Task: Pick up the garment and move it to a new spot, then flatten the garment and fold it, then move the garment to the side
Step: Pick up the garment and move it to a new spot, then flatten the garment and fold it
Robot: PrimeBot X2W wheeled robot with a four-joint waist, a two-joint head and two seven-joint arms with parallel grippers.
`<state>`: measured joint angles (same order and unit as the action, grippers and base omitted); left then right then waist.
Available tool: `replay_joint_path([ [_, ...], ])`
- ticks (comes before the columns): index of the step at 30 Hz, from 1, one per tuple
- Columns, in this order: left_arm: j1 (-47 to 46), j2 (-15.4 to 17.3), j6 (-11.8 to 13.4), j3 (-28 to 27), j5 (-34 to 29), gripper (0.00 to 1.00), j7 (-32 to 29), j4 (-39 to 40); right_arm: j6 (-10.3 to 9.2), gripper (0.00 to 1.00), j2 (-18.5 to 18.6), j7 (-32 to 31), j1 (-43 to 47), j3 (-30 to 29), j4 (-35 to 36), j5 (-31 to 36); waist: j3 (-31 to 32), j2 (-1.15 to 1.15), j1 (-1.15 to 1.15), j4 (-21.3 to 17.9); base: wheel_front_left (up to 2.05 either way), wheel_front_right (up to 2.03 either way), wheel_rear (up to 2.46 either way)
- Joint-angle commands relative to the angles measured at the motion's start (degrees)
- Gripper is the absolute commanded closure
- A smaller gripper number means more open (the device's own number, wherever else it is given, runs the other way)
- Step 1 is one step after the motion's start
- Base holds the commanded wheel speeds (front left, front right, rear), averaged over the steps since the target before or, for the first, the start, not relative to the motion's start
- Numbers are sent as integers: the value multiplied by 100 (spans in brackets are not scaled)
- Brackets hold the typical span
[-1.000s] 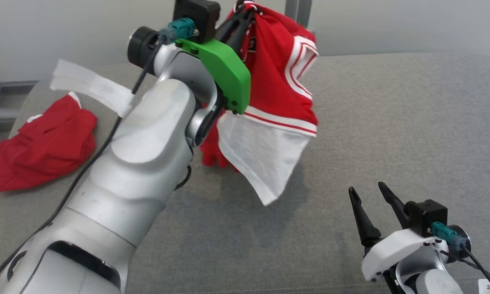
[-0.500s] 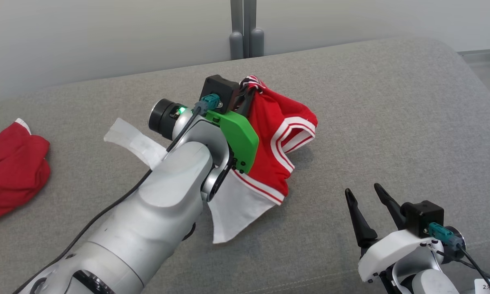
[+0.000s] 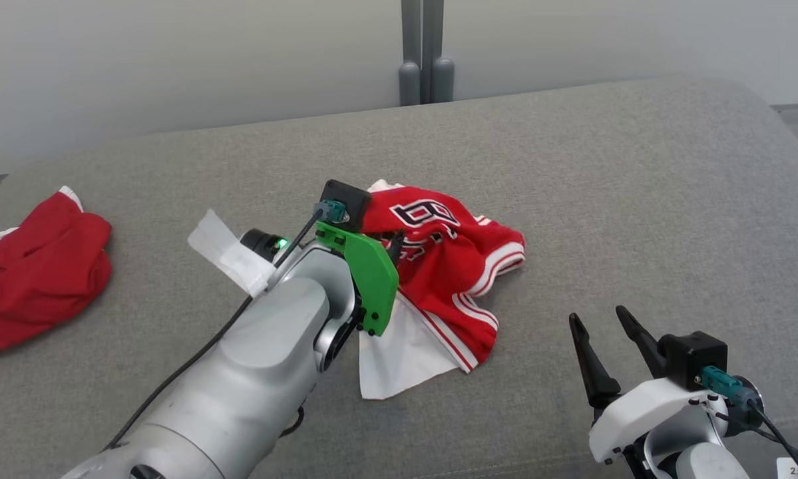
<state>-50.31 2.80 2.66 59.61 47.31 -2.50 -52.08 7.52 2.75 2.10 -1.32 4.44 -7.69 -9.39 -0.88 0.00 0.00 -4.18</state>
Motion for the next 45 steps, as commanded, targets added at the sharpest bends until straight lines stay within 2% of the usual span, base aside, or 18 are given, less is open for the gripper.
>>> replay_joint_path([
  [1,105,20,-36,44,76,0,-65,-2,-6,0,25,3,77,-19,0,26,96,0,0,168,0,0,0],
  [10,752,16,-76,215,354,0,-348,-217,-7,0,25,-28,175,18,16,-43,279,0,0,514,0,0,0],
  [22,1492,20,48,299,613,0,-271,-241,-6,0,25,-65,204,11,69,4,257,0,0,531,0,0,0],
  [31,1547,21,245,310,848,0,-246,-201,-6,0,25,-141,73,-1,180,71,-33,0,0,333,0,0,0],
  [41,1453,14,246,419,1154,0,-461,-131,-6,0,25,-100,-129,-29,196,81,-437,0,0,10,0,0,0],
  [42,1465,9,239,450,1176,21,-502,-121,-6,0,25,-96,-134,-38,186,74,-445,0,0,-6,0,0,0],
  [43,1475,1,237,477,1210,65,-531,-105,-6,0,24,-83,-136,-49,178,72,-452,0,0,-20,0,0,0],
  [44,1477,-4,232,500,1235,100,-551,-95,-6,0,23,-76,-141,-51,167,70,-455,0,0,-31,0,0,0],
  [45,1474,-9,214,535,1251,100,-576,-83,-6,0,24,-71,-141,-64,156,67,-456,0,0,-36,0,0,0],
])
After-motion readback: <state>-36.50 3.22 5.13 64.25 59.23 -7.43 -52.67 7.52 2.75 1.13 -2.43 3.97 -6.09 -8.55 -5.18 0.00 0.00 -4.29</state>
